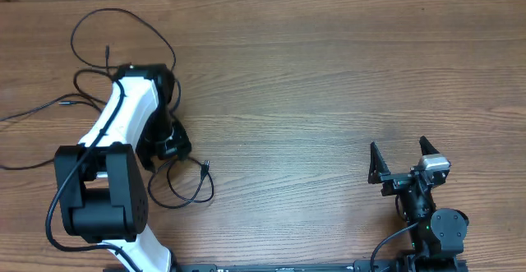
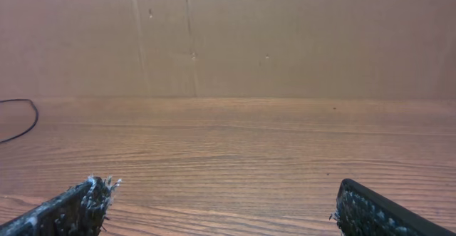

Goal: Untangle cables

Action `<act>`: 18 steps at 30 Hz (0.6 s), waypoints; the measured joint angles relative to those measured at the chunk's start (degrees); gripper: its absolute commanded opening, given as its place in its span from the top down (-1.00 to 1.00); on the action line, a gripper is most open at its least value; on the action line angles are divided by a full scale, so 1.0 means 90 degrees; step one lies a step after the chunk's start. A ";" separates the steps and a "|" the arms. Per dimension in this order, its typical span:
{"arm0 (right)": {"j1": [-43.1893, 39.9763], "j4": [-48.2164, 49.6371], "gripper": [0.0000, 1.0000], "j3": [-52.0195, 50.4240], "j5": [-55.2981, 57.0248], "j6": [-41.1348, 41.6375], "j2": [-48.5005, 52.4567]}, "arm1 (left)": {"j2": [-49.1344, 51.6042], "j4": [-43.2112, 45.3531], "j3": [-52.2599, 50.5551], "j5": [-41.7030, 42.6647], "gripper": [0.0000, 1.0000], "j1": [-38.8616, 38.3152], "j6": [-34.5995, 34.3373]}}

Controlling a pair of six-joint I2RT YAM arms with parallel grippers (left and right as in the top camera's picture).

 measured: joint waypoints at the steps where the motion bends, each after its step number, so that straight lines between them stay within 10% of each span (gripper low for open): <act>1: 0.0000 0.0002 -1.00 0.0000 0.0000 0.0000 0.0000 | 0.0000 0.0078 -0.0129 0.0109 -0.23 0.0000 0.0000; 6: 0.0000 0.0002 -1.00 0.0000 0.0000 0.0002 0.0000 | 0.0000 0.0214 -0.0491 0.0656 0.17 0.0000 -0.0032; 13: 0.0000 0.0002 -1.00 0.0000 0.0002 -0.0002 0.0000 | 0.0000 0.0335 -0.0590 0.0935 0.03 0.0000 -0.0175; 18: 0.0000 0.0002 -1.00 0.0000 0.0000 0.0000 0.0000 | 0.0000 0.0410 -0.0614 0.1018 0.37 -0.0029 -0.0304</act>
